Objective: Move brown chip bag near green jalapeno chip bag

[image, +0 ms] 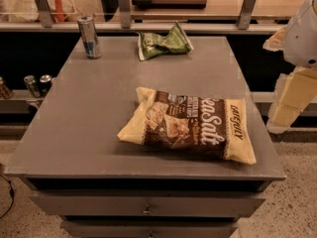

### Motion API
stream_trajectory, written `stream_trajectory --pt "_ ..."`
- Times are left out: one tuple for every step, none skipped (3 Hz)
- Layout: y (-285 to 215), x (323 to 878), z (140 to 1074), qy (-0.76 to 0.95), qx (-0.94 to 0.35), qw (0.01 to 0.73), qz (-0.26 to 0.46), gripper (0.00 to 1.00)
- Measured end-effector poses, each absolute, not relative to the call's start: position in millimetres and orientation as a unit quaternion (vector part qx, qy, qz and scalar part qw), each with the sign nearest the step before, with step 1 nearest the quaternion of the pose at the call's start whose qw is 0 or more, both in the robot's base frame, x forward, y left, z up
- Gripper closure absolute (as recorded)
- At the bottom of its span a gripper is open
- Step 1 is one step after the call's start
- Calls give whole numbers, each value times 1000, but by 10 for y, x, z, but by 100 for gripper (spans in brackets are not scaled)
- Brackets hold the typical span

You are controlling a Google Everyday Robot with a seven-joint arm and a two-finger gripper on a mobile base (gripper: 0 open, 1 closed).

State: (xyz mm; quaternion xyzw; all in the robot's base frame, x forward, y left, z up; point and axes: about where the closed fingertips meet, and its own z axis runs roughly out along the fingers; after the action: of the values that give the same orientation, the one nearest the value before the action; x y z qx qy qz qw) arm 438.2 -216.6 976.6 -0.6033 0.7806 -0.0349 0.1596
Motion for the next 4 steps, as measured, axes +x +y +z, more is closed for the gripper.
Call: stream_trajectory --pt "-2165 4382 9766 781 -603 160 -35 0" --pt "-2127 4409 9757 779 -601 173 -28 0" --pt "-1930 4533 9545 771 -608 188 12 0" --pt "-1629 4666 9207 758 -620 190 64 0"
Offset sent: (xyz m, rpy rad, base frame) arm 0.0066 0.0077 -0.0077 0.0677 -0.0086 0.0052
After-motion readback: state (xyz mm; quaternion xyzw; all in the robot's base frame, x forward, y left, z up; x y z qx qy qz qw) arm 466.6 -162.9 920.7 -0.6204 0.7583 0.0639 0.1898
